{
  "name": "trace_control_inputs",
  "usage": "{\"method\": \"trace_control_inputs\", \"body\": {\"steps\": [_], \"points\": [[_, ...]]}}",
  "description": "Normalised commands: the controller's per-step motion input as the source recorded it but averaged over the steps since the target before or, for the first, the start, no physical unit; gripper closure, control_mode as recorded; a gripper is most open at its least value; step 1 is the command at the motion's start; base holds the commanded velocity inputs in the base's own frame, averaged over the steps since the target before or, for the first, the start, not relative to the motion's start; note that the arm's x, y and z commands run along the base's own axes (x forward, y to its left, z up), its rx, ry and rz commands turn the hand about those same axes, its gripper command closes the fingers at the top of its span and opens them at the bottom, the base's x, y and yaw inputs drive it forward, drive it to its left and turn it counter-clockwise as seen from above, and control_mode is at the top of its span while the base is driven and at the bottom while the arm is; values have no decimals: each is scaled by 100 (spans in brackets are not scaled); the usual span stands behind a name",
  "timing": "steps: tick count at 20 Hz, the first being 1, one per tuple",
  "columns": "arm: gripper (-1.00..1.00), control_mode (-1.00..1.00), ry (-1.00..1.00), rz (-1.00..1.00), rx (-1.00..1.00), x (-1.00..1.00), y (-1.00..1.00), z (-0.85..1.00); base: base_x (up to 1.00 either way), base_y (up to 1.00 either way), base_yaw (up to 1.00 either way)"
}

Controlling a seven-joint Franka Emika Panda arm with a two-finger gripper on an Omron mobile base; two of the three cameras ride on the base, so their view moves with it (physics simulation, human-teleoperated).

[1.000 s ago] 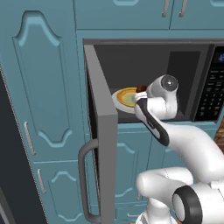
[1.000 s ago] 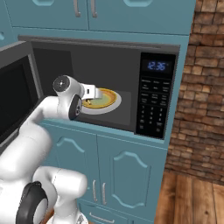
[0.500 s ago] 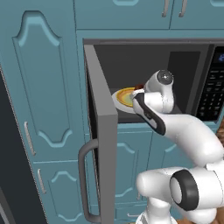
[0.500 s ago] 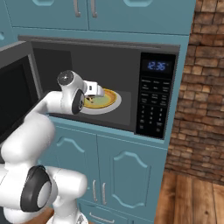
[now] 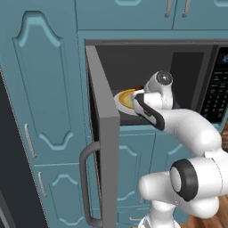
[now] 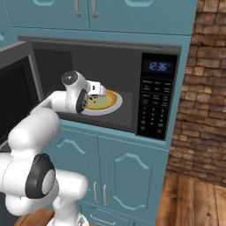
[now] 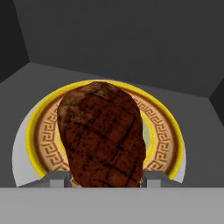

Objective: Transport the steak from the fridge to the microwave and turn on the microwave.

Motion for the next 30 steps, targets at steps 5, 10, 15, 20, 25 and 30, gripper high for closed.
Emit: {"method": "trace_control_inputs", "body": {"steps": [5,10,15,20,25,30], "points": [[100,-100,1,0,0,19,0,-12,0,0,0],[100,-100,4,0,0,26,0,-15,0,0,0],[100,-100,2,0,0,24,0,-15,0,0,0],[100,-100,2,0,0,20,0,-15,0,0,0],[100,-100,0,0,0,19,0,-11,0,0,0],[100,-100,1,0,0,14,0,-10,0,0,0]]}}
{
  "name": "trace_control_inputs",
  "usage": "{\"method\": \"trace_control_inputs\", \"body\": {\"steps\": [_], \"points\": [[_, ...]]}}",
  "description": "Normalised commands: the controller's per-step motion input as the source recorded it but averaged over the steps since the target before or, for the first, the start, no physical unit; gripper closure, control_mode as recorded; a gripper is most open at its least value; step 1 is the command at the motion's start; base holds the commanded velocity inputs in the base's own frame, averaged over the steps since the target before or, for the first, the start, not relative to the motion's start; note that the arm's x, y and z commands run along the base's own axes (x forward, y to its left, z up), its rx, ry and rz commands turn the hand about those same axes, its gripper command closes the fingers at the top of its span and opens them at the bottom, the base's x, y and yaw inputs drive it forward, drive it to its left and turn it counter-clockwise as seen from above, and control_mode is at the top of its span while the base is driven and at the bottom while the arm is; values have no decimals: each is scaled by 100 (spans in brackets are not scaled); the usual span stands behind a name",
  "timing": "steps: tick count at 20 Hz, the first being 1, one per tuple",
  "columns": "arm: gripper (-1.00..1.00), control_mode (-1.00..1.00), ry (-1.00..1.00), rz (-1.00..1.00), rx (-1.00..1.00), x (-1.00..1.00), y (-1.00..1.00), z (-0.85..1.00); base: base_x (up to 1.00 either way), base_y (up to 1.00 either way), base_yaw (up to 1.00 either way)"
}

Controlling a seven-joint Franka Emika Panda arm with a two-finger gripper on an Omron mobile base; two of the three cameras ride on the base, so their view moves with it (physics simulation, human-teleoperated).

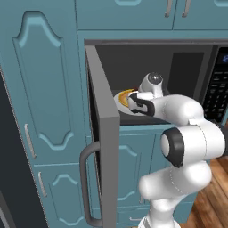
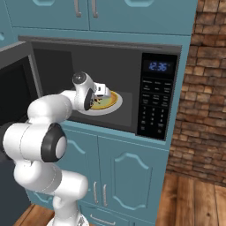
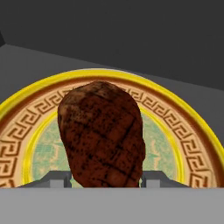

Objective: Transport the steak from the fridge to the microwave and turn on the microwave.

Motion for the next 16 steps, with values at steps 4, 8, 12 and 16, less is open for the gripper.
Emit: {"method": "trace_control_inputs", "body": {"steps": [4,8,12,16], "points": [[100,-100,2,0,0,9,0,-6,0,0,0],[100,-100,0,0,0,10,0,-2,0,0,0],[100,-100,2,0,0,10,0,0,0,0,0],[-100,-100,1,0,0,1,0,-1,0,0,0]]}}
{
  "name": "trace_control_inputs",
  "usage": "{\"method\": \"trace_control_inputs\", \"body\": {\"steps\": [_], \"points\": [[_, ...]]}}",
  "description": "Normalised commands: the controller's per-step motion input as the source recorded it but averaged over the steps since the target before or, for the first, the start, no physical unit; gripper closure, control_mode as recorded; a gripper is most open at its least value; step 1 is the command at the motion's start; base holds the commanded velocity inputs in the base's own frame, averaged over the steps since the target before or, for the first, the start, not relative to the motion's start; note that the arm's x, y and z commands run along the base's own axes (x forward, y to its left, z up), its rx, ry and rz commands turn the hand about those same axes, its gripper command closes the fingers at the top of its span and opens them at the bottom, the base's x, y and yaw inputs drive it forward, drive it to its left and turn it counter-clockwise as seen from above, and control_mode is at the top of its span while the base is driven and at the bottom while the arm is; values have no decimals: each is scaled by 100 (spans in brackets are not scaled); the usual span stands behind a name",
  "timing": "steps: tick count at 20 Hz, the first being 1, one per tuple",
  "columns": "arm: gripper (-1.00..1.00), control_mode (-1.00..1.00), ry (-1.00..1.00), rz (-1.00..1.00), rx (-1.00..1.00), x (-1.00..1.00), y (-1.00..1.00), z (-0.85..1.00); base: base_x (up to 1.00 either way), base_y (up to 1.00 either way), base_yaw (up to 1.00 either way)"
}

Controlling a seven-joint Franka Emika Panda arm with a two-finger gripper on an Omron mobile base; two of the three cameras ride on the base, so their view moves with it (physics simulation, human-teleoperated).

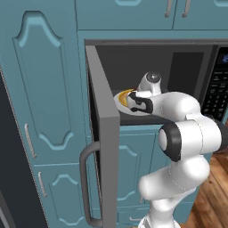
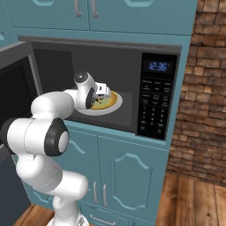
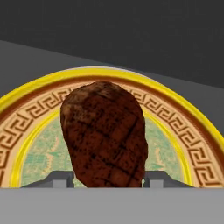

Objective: Transport the steak from the fridge to the microwave and turn on the microwave.

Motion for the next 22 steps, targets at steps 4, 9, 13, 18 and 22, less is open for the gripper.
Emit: {"method": "trace_control_inputs", "body": {"steps": [4,9,13,18,22], "points": [[-100,-100,0,0,0,1,0,0,0,0,0],[-100,-100,-1,1,0,-6,2,1,0,0,0],[-100,-100,0,8,0,-27,0,8,0,0,0],[-100,-100,-2,1,2,-40,0,24,0,0,0],[-100,-100,-1,0,2,-35,0,49,0,0,0]]}}
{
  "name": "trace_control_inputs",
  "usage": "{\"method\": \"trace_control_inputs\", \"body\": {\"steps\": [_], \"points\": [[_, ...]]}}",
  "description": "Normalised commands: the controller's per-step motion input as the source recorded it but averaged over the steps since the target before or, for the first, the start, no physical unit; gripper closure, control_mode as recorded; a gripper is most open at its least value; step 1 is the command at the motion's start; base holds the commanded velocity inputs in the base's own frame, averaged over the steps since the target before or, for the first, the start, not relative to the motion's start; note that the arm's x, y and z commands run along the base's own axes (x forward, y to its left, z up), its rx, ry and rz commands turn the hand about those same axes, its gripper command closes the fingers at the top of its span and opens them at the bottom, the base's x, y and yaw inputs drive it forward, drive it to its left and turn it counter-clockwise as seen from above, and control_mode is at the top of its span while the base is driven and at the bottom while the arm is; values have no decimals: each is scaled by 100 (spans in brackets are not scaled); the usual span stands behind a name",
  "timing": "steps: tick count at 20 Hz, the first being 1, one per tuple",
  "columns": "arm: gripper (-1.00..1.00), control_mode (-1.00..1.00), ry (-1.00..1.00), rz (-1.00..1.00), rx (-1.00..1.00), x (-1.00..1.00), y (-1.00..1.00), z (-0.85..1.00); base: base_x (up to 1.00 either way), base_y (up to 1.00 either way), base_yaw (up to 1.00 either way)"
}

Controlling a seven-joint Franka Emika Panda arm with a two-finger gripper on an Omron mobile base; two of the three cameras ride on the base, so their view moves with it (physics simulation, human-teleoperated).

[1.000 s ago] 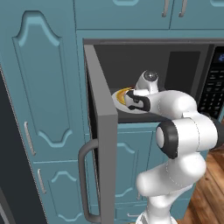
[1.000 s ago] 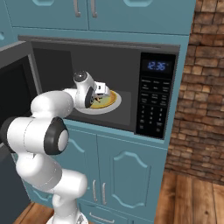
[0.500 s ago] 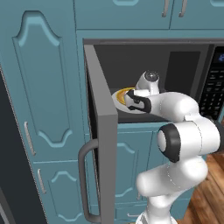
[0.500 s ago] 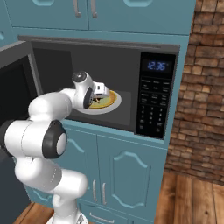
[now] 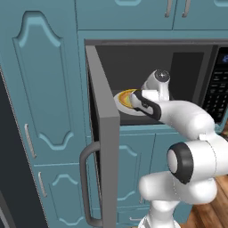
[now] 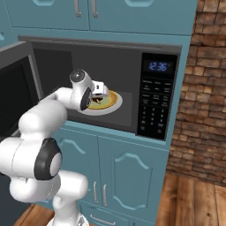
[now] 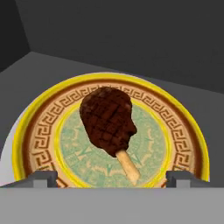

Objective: Transport the steak from the fridge to the microwave and turn on the microwave.

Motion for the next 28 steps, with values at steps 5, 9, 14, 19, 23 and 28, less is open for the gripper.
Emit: {"method": "trace_control_inputs", "body": {"steps": [5,9,14,19,23,28], "points": [[-100,-100,-4,0,0,-52,0,27,0,0,0],[-100,-100,-4,0,0,-69,0,22,0,0,0],[-100,-100,-1,0,0,-77,0,14,0,0,0],[-100,-100,-7,0,1,-61,0,17,0,0,0],[-100,-100,-10,0,3,-56,0,22,0,0,0],[-100,-100,-8,0,0,-67,0,14,0,0,0]]}}
